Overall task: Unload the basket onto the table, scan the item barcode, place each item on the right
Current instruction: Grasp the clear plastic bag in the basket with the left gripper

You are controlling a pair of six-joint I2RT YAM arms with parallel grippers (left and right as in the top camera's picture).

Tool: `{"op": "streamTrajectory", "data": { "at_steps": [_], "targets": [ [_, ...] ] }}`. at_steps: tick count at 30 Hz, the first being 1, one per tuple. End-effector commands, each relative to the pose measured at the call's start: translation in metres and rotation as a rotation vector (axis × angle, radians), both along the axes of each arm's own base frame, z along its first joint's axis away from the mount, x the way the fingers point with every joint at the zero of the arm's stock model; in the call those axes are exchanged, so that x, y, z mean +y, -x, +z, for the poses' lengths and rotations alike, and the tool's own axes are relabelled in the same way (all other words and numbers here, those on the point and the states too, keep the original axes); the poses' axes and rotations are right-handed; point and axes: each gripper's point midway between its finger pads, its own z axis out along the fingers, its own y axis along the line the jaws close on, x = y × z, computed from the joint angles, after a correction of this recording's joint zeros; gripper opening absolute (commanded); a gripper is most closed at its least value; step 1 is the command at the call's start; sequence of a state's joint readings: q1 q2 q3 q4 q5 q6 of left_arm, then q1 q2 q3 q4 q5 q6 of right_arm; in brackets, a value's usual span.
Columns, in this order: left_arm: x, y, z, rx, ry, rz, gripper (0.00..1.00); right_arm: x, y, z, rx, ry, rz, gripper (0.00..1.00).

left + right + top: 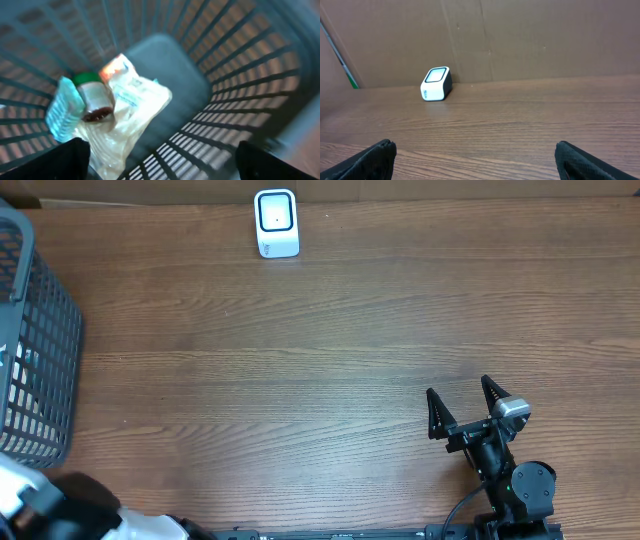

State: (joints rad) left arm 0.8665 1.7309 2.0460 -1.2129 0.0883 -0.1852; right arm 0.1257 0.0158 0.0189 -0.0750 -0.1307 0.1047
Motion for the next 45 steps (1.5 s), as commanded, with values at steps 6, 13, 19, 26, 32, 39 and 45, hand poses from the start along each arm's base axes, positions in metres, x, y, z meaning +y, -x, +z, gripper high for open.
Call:
{"op": "streamTrajectory", "data": {
  "at_steps": [6, 13, 19, 26, 32, 39, 45],
  "targets": [
    [0.023, -0.022, -0.111, 0.174, 0.204, -0.031, 0.98, 0.000, 0.000, -0.003, 0.003, 0.002, -0.001, 1.00],
    [0.022, -0.026, -0.160, 0.281, 0.260, -0.102, 0.95, 0.000, 0.000, -0.003, 0.003, 0.002, -0.001, 1.00],
    [0.016, -0.023, -0.200, 0.385, 0.255, -0.121, 0.94, 0.000, -0.001, -0.003, 0.003, 0.002, -0.001, 1.00],
    [0.026, 0.000, -0.245, 0.514, 0.233, -0.058, 0.93, 0.000, -0.001, -0.003, 0.003, 0.002, -0.001, 1.00],
    [0.035, 0.008, -0.254, 0.559, 0.214, -0.025, 0.87, 0.000, -0.001, -0.003, 0.003, 0.002, -0.001, 1.00],
    [0.037, 0.009, -0.274, 0.580, 0.238, -0.026, 0.74, 0.000, -0.001, -0.003, 0.003, 0.002, -0.001, 1.00],
    [0.031, 0.014, -0.289, 0.616, 0.278, -0.034, 0.17, 0.000, -0.001, -0.003, 0.003, 0.002, -0.001, 1.00]
  ]
}}
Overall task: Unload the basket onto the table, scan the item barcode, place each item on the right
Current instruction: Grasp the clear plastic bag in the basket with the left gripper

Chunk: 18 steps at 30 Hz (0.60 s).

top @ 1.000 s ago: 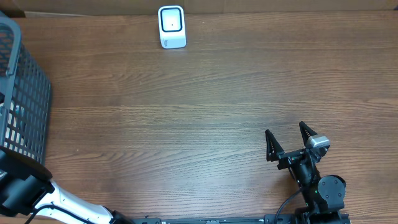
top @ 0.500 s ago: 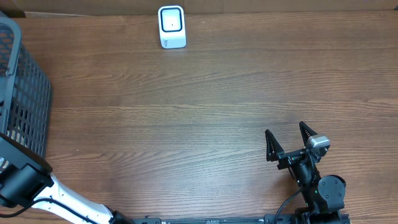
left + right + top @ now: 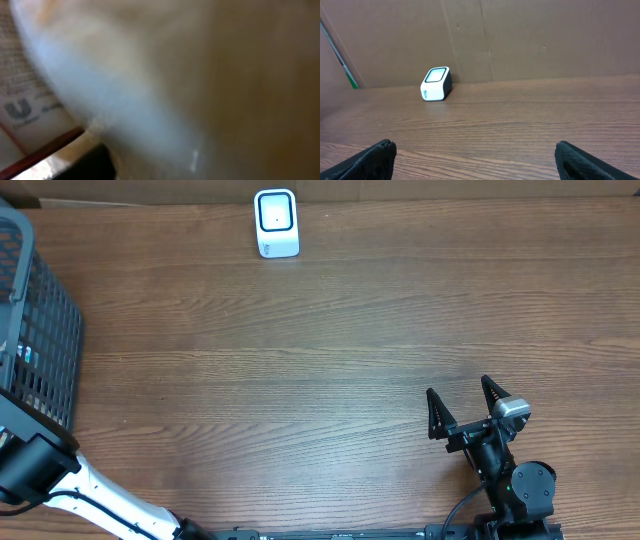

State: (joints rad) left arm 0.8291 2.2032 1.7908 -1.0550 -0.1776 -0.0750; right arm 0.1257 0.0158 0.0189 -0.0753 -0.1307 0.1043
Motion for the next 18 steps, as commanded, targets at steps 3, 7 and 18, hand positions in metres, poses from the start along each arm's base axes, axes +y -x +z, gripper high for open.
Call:
{"op": "streamTrajectory", "data": {
  "at_steps": [3, 7, 18],
  "targets": [
    [0.000, 0.002, -0.002, 0.000, 0.021, 0.015, 0.04, 0.000, 0.000, -0.003, 0.002, 0.001, -0.001, 1.00],
    [0.006, -0.017, 0.044, -0.112, -0.011, 0.041, 0.04, 0.000, -0.001, -0.003, 0.002, 0.001, -0.002, 1.00],
    [-0.042, -0.082, 0.324, -0.743, -0.259, -0.176, 0.04, 0.000, -0.001, -0.003, 0.002, 0.001, -0.002, 1.00]
  ]
}}
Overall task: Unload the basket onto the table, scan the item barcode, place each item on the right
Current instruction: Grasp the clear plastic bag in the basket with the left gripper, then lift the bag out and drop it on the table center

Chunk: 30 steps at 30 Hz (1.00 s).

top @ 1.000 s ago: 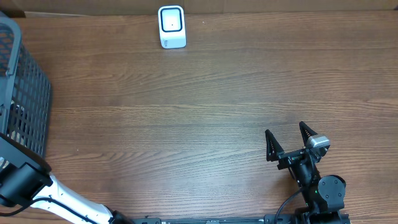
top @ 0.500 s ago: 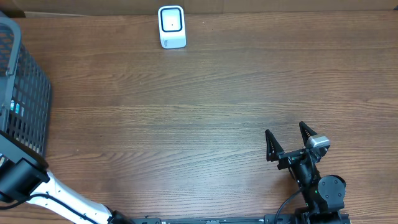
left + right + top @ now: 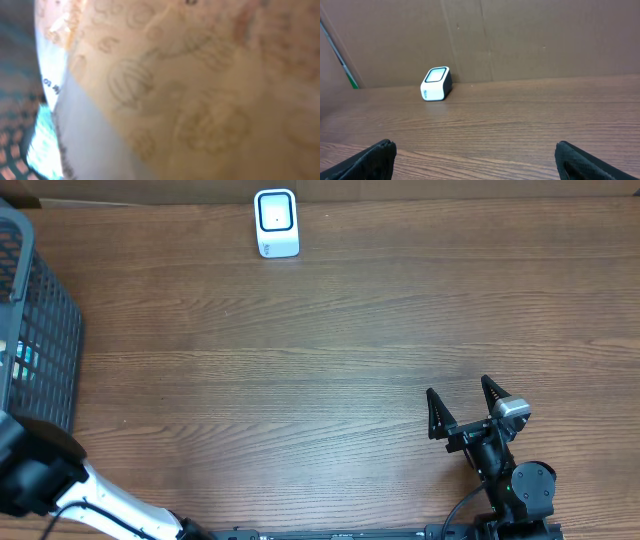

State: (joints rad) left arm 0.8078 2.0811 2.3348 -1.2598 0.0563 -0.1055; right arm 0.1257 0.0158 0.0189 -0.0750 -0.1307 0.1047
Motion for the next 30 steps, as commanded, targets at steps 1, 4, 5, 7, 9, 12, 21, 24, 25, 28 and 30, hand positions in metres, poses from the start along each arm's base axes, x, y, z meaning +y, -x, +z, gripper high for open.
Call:
{"op": "streamTrajectory", "data": {
  "at_steps": [1, 4, 5, 7, 9, 12, 21, 24, 25, 28, 30],
  "targets": [
    [-0.062, -0.008, 0.133, -0.298, -0.127, -0.136, 0.04, 0.000, -0.001, -0.003, 0.003, 0.002, -0.001, 1.00],
    [-0.110, -0.003, 0.180, -0.376, -0.188, -0.218, 0.04, 0.000, -0.001, -0.003, 0.003, 0.002, -0.001, 1.00],
    [-0.136, -0.002, 0.192, -0.389, -0.205, -0.275, 0.04, 0.000, -0.001, -0.003, 0.003, 0.002, -0.001, 1.00],
    [-0.170, -0.003, 0.198, -0.388, -0.198, -0.351, 0.04, 0.000, -0.001, -0.003, 0.003, 0.002, -0.001, 1.00],
    [-0.222, -0.010, 0.189, -0.346, -0.162, -0.474, 0.04, 0.000, -0.001, -0.003, 0.003, 0.002, -0.001, 1.00],
    [-0.294, -0.023, 0.151, -0.191, -0.118, -0.638, 0.04, 0.000, -0.001, -0.003, 0.003, 0.002, -0.001, 1.00],
    [-0.439, -0.039, 0.000, 0.249, 0.042, -0.925, 0.04, 0.000, -0.001, -0.003, 0.003, 0.002, -0.001, 1.00],
    [-0.477, -0.040, -0.064, 0.379, 0.080, -0.958, 0.04, 0.000, 0.000, -0.003, 0.003, 0.002, -0.001, 1.00],
    [-0.486, -0.039, -0.081, 0.412, 0.084, -0.969, 0.04, 0.000, -0.001, -0.003, 0.003, 0.002, -0.001, 1.00],
    [-0.508, -0.039, -0.122, 0.463, 0.093, -0.981, 0.04, 0.000, -0.001, -0.003, 0.003, 0.002, -0.001, 1.00],
    [-0.520, -0.042, -0.143, 0.476, 0.098, -0.978, 0.04, 0.000, -0.001, -0.003, 0.003, 0.002, -0.001, 1.00]
  ]
}}
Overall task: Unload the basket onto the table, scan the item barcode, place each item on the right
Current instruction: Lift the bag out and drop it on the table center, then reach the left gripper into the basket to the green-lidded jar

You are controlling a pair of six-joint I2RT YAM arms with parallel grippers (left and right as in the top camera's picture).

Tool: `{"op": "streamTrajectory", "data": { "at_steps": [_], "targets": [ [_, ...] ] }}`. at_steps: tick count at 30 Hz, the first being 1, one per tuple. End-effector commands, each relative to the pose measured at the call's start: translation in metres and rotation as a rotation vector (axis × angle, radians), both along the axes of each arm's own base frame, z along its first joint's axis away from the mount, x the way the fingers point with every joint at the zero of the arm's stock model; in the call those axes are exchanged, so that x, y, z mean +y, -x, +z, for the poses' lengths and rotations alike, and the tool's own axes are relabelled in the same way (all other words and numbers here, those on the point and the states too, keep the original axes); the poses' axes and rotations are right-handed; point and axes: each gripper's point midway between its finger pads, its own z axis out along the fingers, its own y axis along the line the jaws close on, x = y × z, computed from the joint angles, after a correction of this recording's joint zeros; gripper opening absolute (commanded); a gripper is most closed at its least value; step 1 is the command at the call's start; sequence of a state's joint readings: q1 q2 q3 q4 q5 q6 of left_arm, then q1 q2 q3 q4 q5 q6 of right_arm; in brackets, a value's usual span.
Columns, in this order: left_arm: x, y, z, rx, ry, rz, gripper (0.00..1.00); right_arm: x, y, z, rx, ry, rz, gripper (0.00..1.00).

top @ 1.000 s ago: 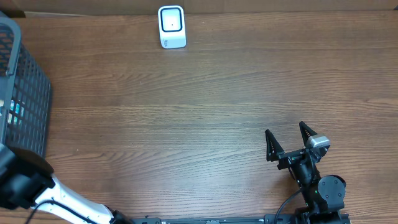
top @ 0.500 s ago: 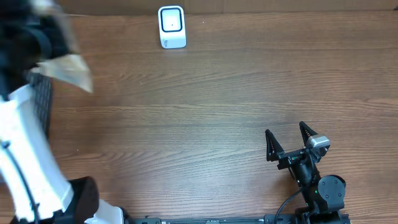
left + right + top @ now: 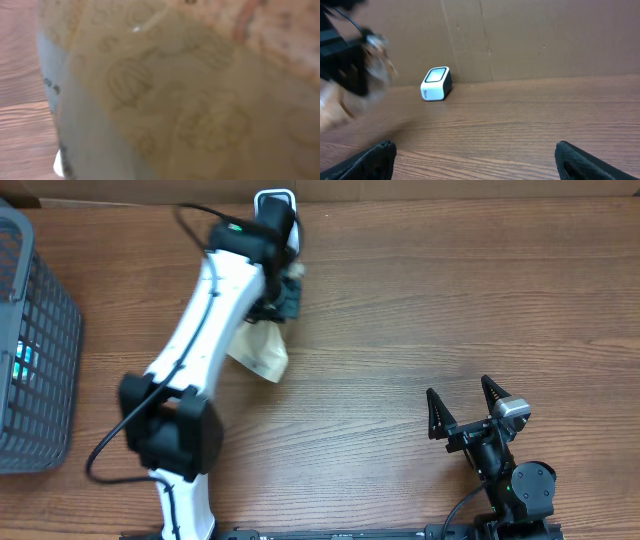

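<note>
A crinkled clear and tan plastic bag (image 3: 262, 352) hangs from my left gripper (image 3: 285, 298), which is shut on it just in front of the white barcode scanner (image 3: 276, 198) at the table's far edge. The bag (image 3: 200, 100) fills the left wrist view and hides the fingers. In the right wrist view the scanner (image 3: 436, 83) stands by the cardboard wall, with the blurred left arm and the bag (image 3: 337, 105) at the left. My right gripper (image 3: 463, 408) rests open near the front right, nothing between its fingers (image 3: 380, 152).
A dark grey slatted basket (image 3: 45, 350) stands at the table's left edge with a blue item showing through its wall. A cardboard wall (image 3: 520, 40) runs along the back. The left arm (image 3: 200, 330) stretches diagonally across the left half of the table.
The left arm was at the front left corner by the basket. It now reaches across to the scanner, with the bag hanging over the table instead of over the basket. The right arm has not moved.
The left wrist camera first looked down into the basket at a bag, a green-lidded jar and a blue pack. Then it was pressed close to the items. Then the bag filled its view over the basket. Now the bag hangs in front of the scanner.
</note>
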State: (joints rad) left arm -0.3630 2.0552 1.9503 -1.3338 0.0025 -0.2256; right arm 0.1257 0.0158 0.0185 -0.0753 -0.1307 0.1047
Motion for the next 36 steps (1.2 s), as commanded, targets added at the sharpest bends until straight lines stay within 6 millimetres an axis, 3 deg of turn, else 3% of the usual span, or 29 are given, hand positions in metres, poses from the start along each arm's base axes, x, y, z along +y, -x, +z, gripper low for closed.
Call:
{"op": "streamTrajectory", "data": {
  "at_steps": [1, 4, 5, 8, 9, 11, 14, 17, 19, 21, 24, 25, 26, 28, 31, 36],
  "targets": [
    [-0.019, 0.000, -0.036, 0.040, -0.019, 0.047, 0.04, 0.000, 0.000, -0.003, 0.002, 0.002, -0.001, 1.00],
    [-0.030, 0.003, -0.055, 0.072, -0.037, 0.021, 0.05, 0.000, 0.000, -0.003, 0.002, 0.002, -0.001, 1.00],
    [-0.035, 0.006, -0.060, 0.081, -0.047, -0.001, 0.18, 0.000, 0.000, -0.003, 0.002, 0.002, -0.001, 1.00],
    [-0.034, 0.002, -0.057, 0.051, -0.073, -0.007, 0.68, 0.000, 0.000, -0.003, 0.002, 0.002, -0.001, 1.00],
    [-0.035, -0.001, -0.052, 0.033, -0.068, -0.011, 0.78, 0.000, 0.000, -0.003, 0.002, 0.002, -0.001, 1.00],
    [-0.034, -0.013, -0.025, -0.026, -0.041, -0.001, 0.92, 0.000, 0.000, -0.003, 0.002, 0.002, -0.001, 1.00],
    [-0.023, -0.032, 0.037, -0.158, 0.019, 0.041, 0.93, 0.000, 0.000, -0.003, 0.002, 0.002, -0.001, 1.00],
    [0.004, -0.043, 0.099, -0.286, 0.063, 0.105, 0.93, 0.000, 0.000, -0.003, 0.002, 0.002, -0.001, 1.00],
    [0.043, -0.043, 0.154, -0.403, 0.096, 0.193, 0.95, 0.000, 0.000, -0.003, 0.002, 0.002, -0.001, 1.00],
    [0.109, -0.033, 0.210, -0.536, 0.115, 0.359, 1.00, 0.000, 0.000, -0.003, 0.002, 0.002, -0.001, 1.00],
    [0.225, 0.000, 0.252, -0.656, 0.085, 0.682, 1.00, 0.000, 0.000, -0.003, 0.002, 0.002, -0.001, 1.00],
    [0.248, 0.008, 0.255, -0.666, 0.069, 0.744, 1.00, 0.000, 0.000, -0.003, 0.002, 0.002, -0.001, 1.00],
    [0.290, 0.024, 0.256, -0.675, 0.032, 0.862, 1.00, 0.000, 0.000, -0.003, 0.002, 0.002, -0.001, 1.00],
    [0.349, 0.051, 0.248, -0.658, -0.025, 1.061, 0.99, 0.000, 0.000, -0.003, 0.002, 0.002, -0.001, 1.00],
    [0.413, 0.084, 0.225, -0.603, -0.081, 1.286, 1.00, 0.000, 0.000, -0.003, 0.002, 0.002, -0.001, 1.00],
    [0.469, 0.108, 0.179, -0.483, -0.106, 1.458, 1.00, 0.000, 0.000, -0.003, 0.002, 0.002, -0.001, 1.00]
  ]
}}
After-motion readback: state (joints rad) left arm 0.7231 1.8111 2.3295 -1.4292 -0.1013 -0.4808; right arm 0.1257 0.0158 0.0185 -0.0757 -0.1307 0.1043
